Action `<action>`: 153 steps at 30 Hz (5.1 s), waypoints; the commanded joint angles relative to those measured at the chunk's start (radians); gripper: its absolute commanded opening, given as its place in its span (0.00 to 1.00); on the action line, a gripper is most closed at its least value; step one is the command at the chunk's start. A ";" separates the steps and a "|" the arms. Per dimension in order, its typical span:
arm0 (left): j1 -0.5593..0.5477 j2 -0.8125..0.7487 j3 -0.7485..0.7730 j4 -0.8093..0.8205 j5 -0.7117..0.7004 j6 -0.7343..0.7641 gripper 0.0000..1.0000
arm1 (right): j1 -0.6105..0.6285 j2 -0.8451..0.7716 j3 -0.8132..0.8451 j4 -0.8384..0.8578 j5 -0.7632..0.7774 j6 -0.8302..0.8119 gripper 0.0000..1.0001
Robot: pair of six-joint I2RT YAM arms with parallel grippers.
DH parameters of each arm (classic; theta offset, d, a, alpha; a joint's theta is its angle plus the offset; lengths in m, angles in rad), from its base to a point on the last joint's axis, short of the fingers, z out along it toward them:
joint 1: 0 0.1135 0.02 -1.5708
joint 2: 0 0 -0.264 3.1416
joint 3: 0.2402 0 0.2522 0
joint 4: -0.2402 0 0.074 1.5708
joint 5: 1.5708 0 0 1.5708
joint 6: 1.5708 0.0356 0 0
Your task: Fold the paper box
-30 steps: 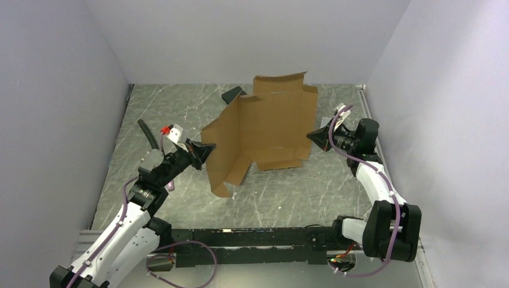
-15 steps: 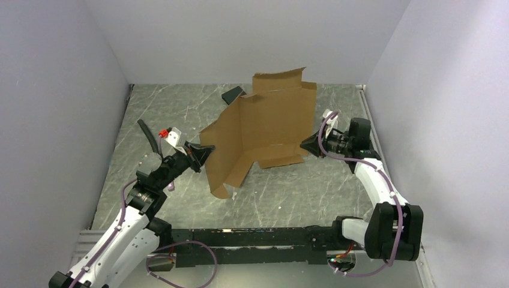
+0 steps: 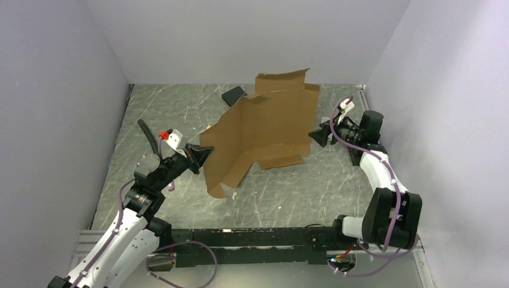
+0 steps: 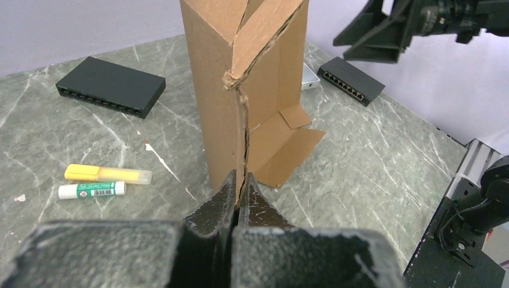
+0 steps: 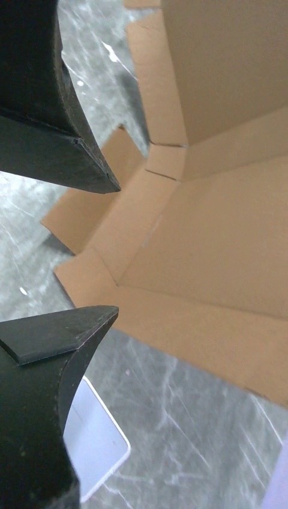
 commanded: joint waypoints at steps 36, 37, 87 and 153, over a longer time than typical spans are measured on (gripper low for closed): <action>-0.005 -0.180 0.143 -0.271 0.084 0.212 0.00 | -0.051 0.073 0.166 0.284 -0.148 0.311 0.00; -0.005 -0.180 0.146 -0.274 0.089 0.221 0.00 | -0.055 0.071 0.165 0.281 -0.155 0.328 0.00; -0.011 0.008 0.025 -0.060 0.079 -0.052 0.00 | 0.151 -0.010 -0.145 0.249 0.251 0.059 0.07; -0.013 0.079 0.159 -0.228 0.119 0.130 0.00 | -0.053 0.155 0.269 0.412 0.113 1.044 0.65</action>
